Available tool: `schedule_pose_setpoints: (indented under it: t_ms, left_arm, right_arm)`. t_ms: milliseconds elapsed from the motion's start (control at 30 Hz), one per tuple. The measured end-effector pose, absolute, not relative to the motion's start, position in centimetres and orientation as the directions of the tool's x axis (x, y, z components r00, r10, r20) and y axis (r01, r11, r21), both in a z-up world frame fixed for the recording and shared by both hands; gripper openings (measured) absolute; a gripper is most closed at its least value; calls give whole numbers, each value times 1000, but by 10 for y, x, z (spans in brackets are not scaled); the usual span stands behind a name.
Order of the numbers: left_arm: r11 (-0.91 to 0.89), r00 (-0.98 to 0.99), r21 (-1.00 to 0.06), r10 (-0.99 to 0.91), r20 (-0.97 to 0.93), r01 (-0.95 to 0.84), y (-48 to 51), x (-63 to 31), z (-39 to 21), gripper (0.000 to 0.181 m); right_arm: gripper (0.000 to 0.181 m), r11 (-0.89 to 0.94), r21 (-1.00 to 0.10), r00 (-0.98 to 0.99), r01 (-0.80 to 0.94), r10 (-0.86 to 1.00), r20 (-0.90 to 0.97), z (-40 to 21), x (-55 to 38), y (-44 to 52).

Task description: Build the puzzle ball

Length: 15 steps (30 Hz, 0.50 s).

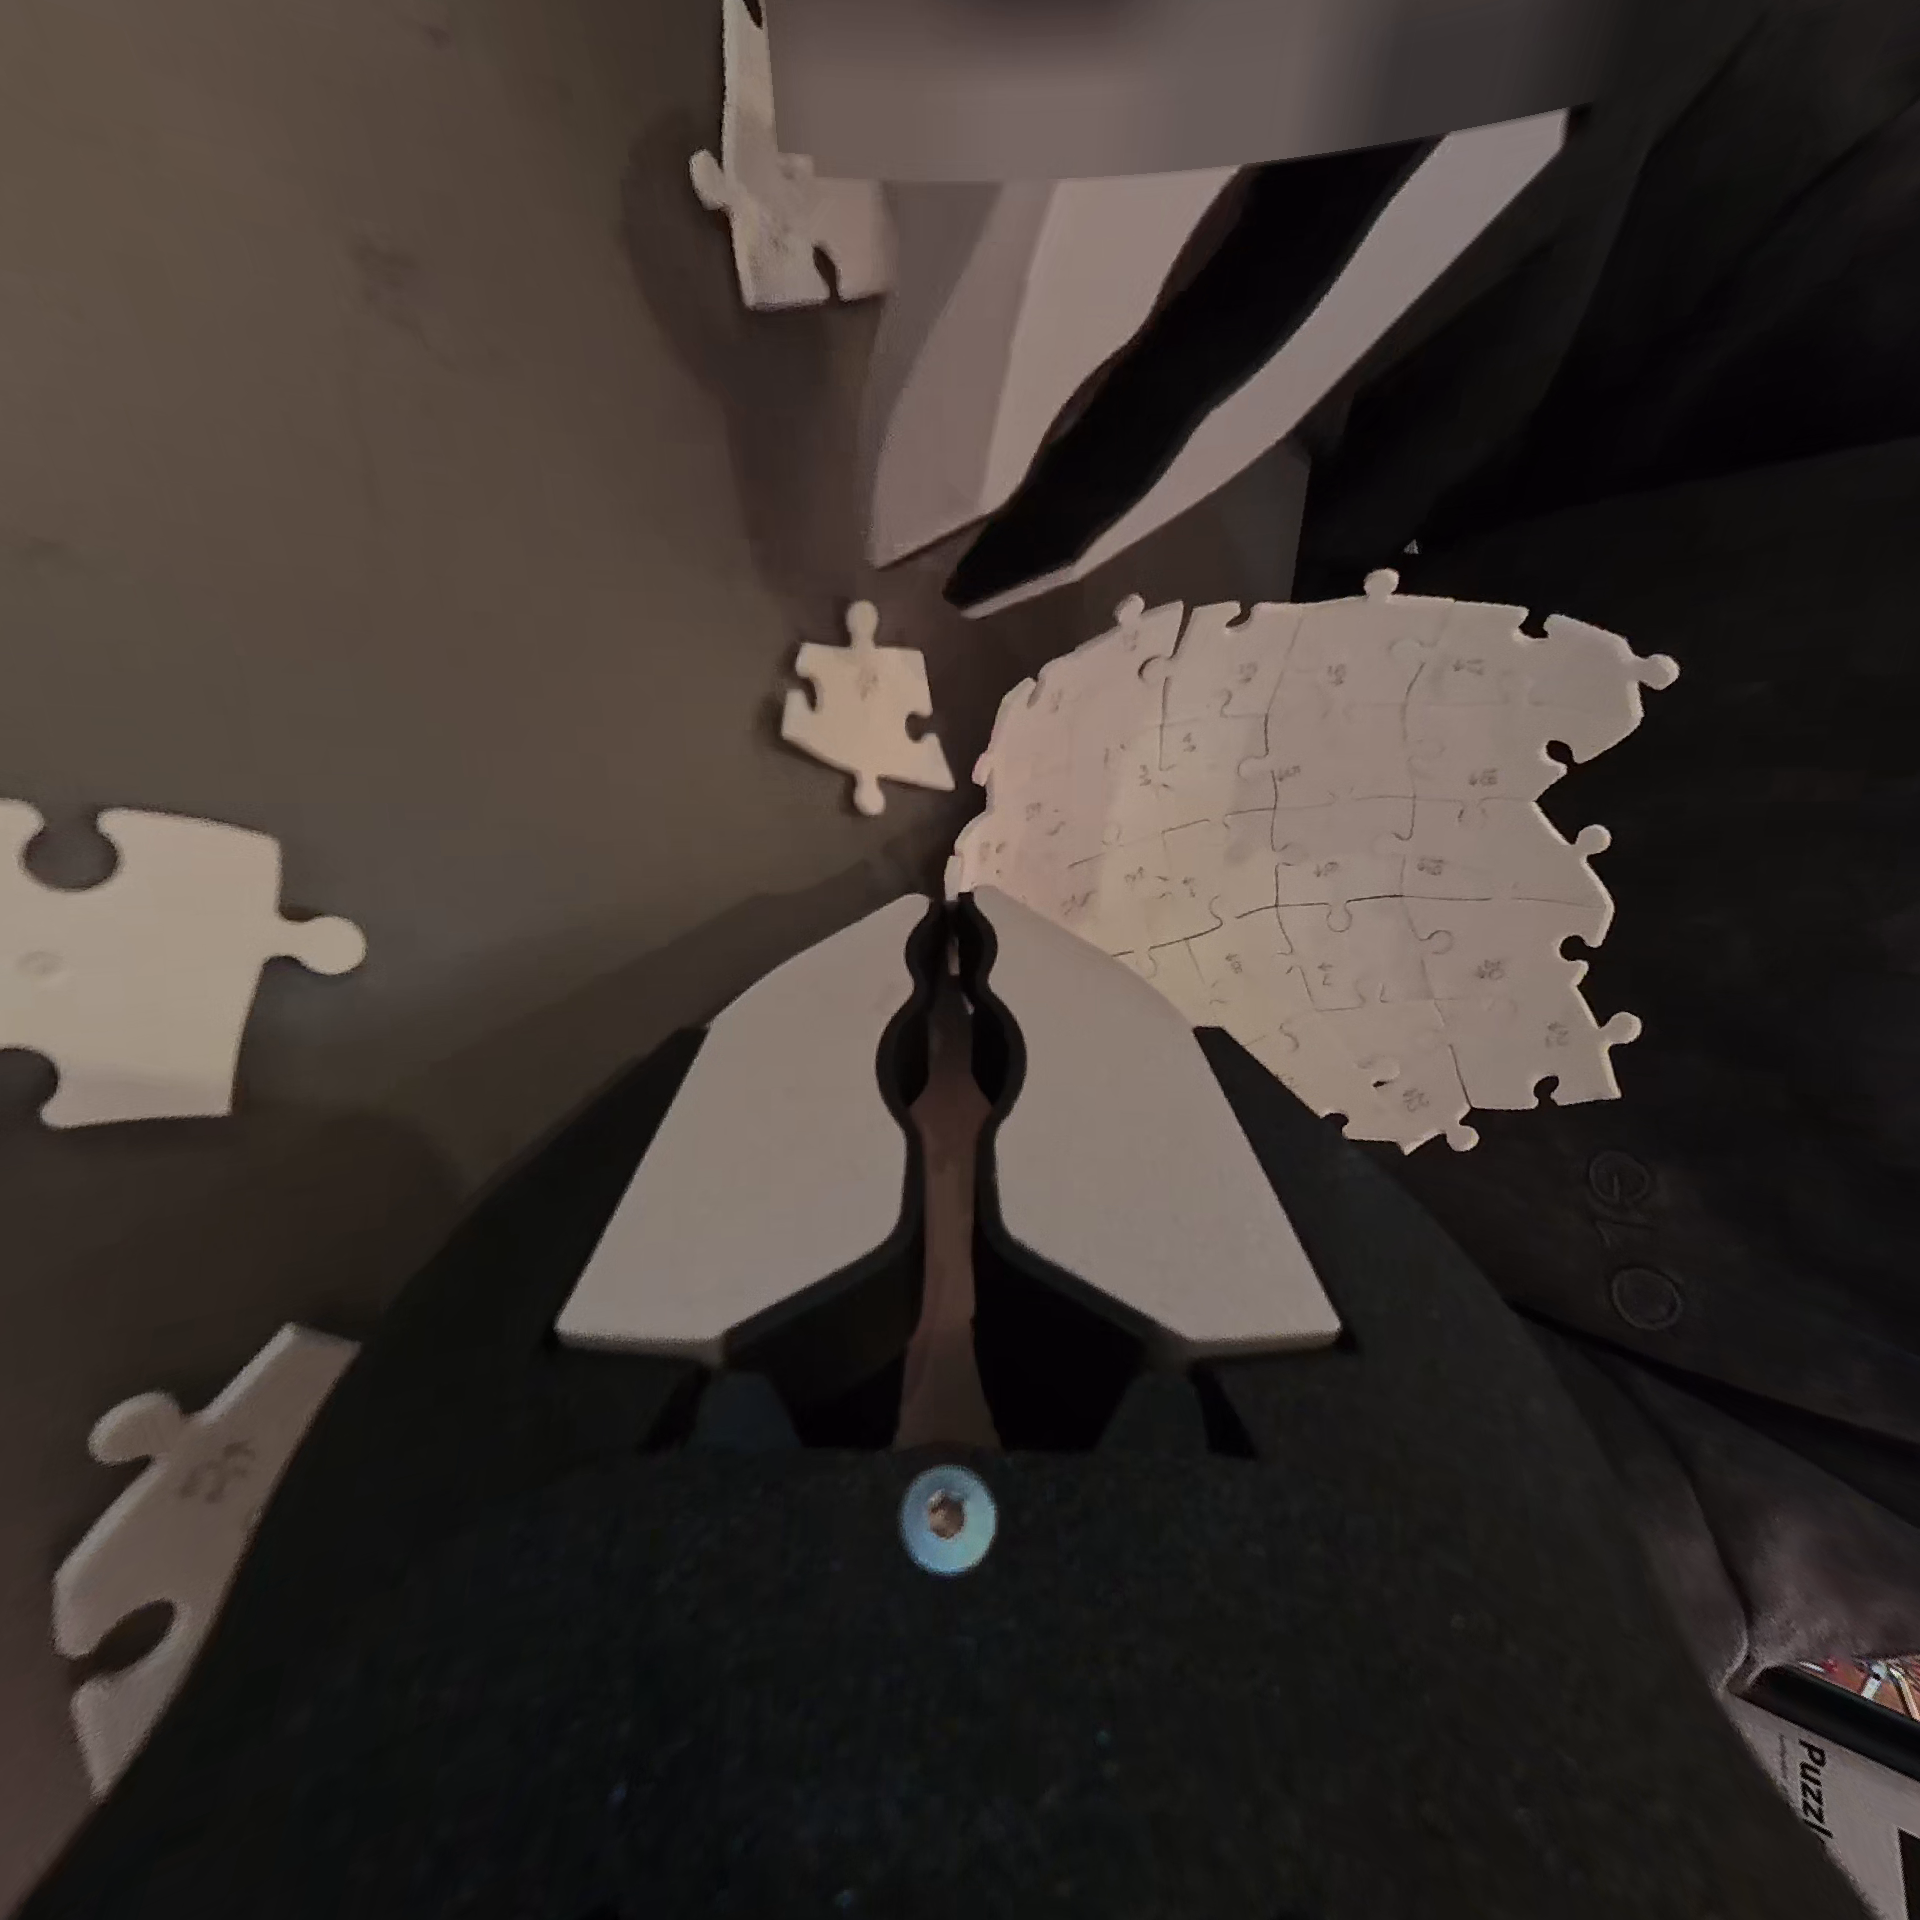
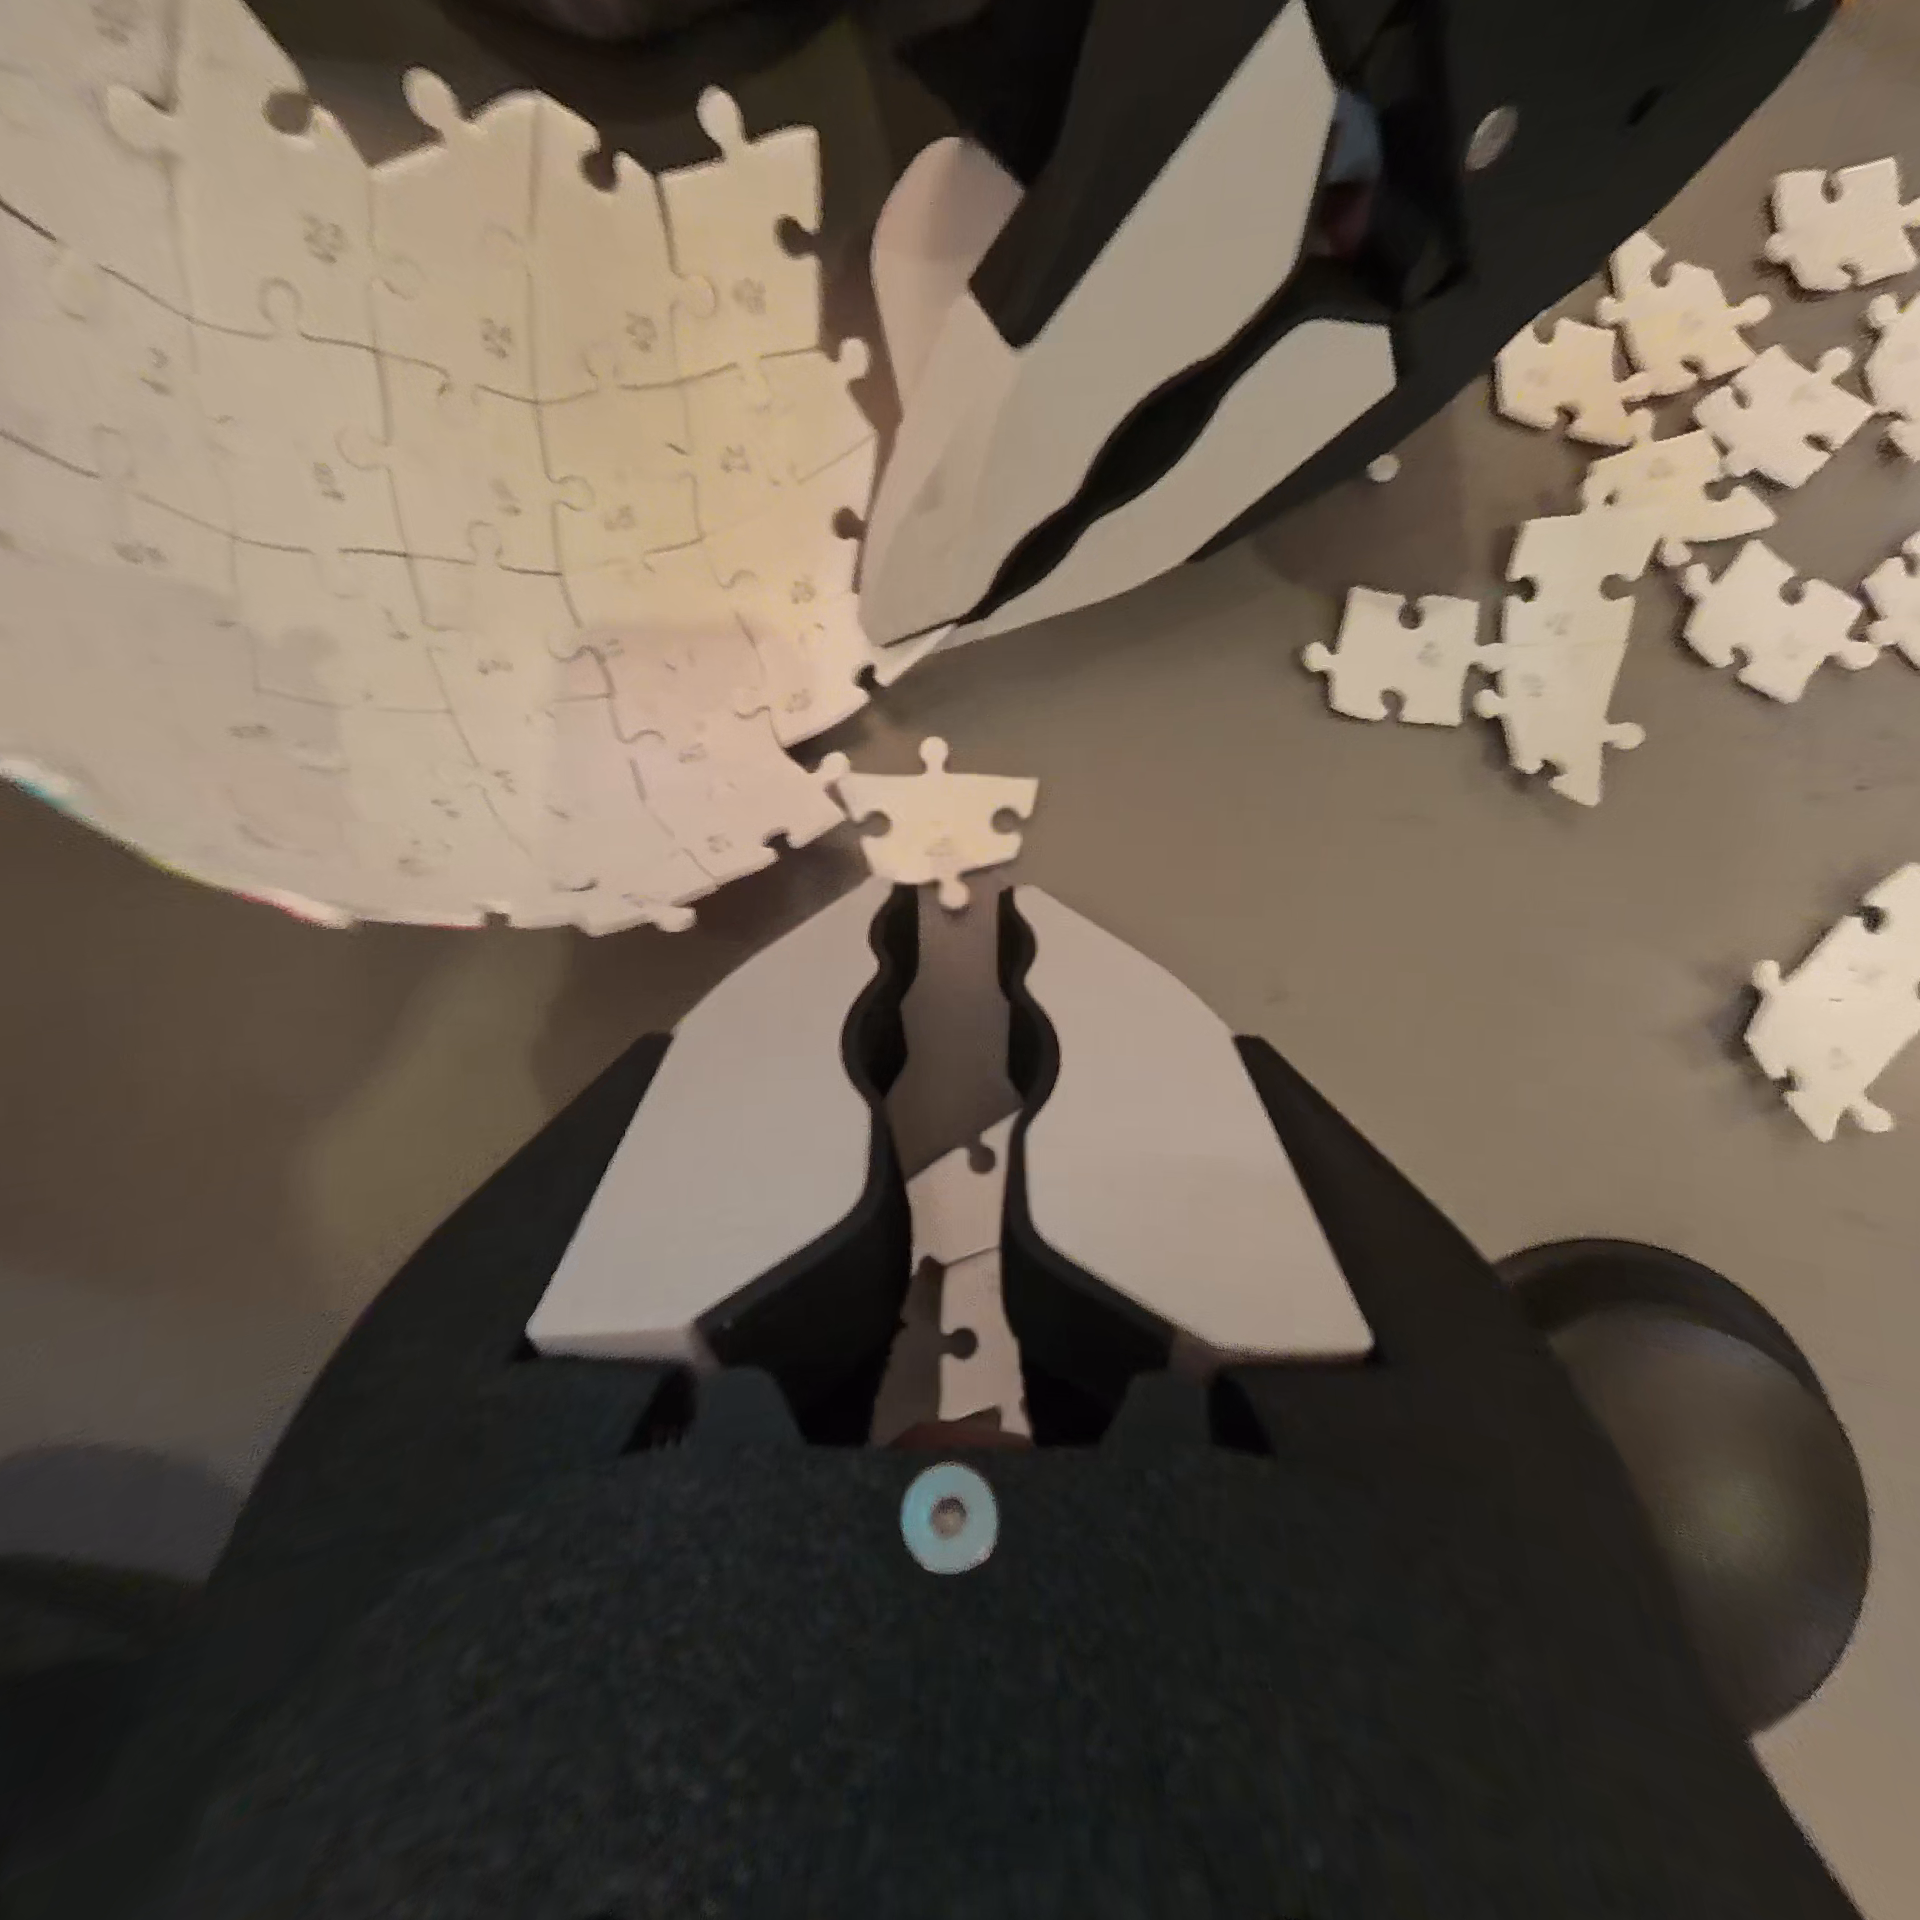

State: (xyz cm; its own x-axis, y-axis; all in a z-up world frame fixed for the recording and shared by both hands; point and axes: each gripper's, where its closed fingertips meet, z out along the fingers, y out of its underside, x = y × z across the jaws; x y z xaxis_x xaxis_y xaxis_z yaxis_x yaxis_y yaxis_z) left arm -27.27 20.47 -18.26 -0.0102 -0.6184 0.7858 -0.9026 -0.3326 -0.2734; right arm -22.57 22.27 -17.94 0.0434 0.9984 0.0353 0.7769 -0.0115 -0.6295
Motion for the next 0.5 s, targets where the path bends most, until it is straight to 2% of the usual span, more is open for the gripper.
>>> schedule_pose_setpoints:
  t_ms: [100,233,367,500]
  left_arm:
    - [-331,-12,-274,-619,785,-903,205,-273,-183,2]
    - [-330,-13,-274,-618,786,-903,205,-273,-183,2]
    - [-329,-14,-273,-616,787,-904,204,-273,-183,2]
    - [-323,-16,-269,-612,790,-908,203,-274,-183,2]
  right_arm:
    - [15,0,-595,24,804,999,32,-194,-228,221]
    - [0,32,-597,21,801,996,81,-196,-229,222]
    - [0,43,-590,21,806,995,102,-195,-228,224]
    - [8,118,-596,-45,794,990,135,-186,-231,221]
